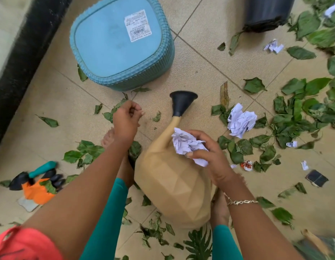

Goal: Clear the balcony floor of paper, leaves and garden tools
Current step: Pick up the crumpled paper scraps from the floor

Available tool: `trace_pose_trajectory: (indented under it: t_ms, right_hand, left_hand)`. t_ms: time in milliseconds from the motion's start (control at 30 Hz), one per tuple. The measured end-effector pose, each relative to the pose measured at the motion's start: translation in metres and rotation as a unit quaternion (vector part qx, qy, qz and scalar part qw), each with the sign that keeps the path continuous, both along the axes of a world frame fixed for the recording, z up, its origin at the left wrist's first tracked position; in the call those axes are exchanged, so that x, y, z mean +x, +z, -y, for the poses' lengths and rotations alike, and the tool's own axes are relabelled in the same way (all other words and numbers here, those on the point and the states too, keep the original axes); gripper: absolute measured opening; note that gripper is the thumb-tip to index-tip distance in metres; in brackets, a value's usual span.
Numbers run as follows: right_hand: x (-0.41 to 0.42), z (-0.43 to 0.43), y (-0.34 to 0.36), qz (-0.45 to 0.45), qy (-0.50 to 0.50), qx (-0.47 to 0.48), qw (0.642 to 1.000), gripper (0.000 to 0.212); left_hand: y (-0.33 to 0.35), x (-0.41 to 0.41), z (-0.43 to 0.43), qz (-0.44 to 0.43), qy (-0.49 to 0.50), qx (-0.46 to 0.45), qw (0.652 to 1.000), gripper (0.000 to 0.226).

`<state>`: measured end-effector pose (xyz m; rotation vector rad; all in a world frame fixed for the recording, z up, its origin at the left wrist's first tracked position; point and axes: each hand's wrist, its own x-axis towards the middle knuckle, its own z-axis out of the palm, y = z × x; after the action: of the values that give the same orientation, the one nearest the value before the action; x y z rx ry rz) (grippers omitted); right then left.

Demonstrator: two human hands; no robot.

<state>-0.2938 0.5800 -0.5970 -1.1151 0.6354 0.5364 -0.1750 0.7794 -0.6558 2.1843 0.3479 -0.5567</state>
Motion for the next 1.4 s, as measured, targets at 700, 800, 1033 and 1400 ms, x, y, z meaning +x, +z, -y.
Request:
trace_pose_trajectory:
  t_ms: [700, 800, 1033, 1400]
  right_hand:
    - [-0.102, 0.131, 0.006, -0.147, -0.403, -0.019, 0.903, 0.037]
    - [-0.128, 0.144, -0.004, -0.187, -0.414, -0.061, 0.889, 0.005]
    - [-0.147, 0.134, -0.004, -0.225, -0.45, -0.082, 0.861, 0.015]
    - [-0.149, 0.147, -0.029, -0.248, 0.124, -0.377, 0.884, 0.037]
  left_hand:
    - [-0.03, -0.039, 0.242, -0.072, -0.417, 0.075, 0.903, 0.076]
    - [-0.038, -0.046, 0.247, -0.068, -0.423, 0.143, 0.892, 0.071]
    - [-0.021, -0.053, 0.244, -0.027, -0.388, 0.052, 0.92, 0.038]
    - [0.005, -0.081, 0.245, -0.154, -0.416, -0.017, 0.896, 0.013]
